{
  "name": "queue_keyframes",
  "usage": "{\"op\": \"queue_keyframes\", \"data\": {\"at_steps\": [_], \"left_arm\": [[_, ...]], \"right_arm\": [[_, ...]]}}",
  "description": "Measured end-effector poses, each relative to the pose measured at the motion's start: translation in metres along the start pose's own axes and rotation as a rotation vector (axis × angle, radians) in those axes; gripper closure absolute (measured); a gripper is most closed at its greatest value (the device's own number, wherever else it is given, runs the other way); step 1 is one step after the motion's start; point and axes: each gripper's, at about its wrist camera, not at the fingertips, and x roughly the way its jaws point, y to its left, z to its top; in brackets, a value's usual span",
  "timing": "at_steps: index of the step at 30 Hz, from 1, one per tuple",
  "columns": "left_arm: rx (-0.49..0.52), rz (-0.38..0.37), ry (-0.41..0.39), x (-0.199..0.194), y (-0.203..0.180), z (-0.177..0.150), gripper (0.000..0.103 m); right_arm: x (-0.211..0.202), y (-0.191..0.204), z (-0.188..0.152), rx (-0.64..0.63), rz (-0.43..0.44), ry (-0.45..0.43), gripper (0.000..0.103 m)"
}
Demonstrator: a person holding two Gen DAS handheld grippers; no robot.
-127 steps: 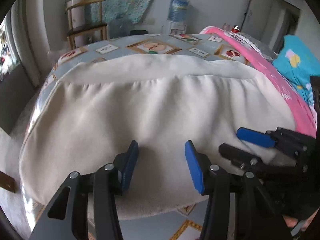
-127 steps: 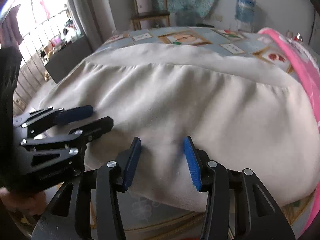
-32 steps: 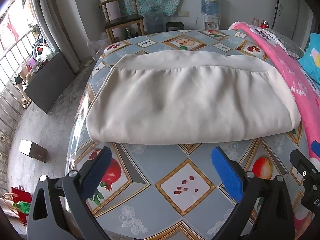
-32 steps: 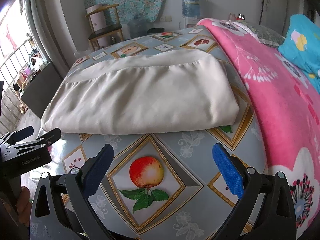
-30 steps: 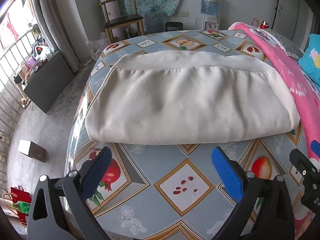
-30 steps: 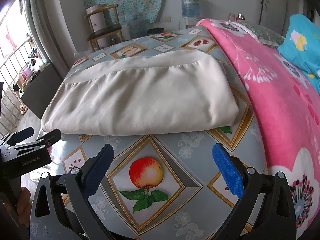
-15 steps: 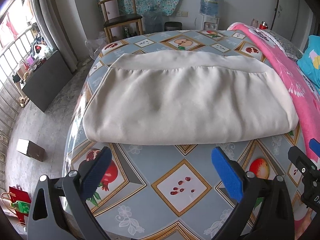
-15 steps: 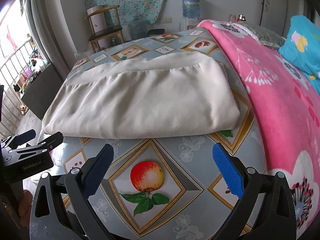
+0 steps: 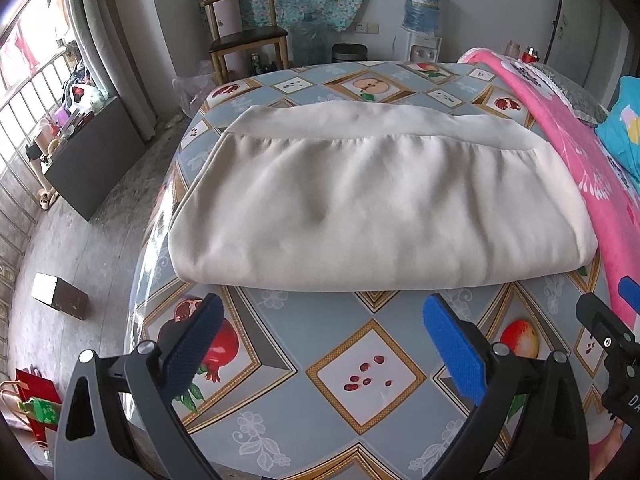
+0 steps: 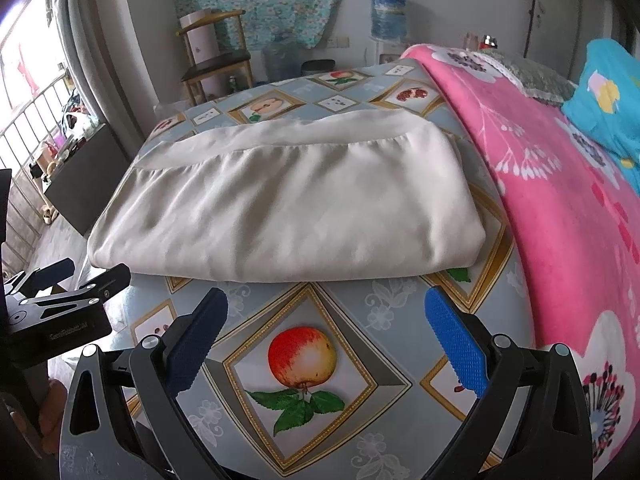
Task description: Fold large clothes
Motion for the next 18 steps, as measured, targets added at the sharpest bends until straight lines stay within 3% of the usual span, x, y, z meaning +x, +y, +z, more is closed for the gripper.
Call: {"op": "queue_keyframes", "data": {"at_steps": [18], "left_arm": [[-0.002,-0.002,0.001,0.0001,0.0026,0.0004,0.005]], "right_arm": [[-0.0007,0.0020,-0.0005,0.001,-0.003,0.002,0.007]]}}
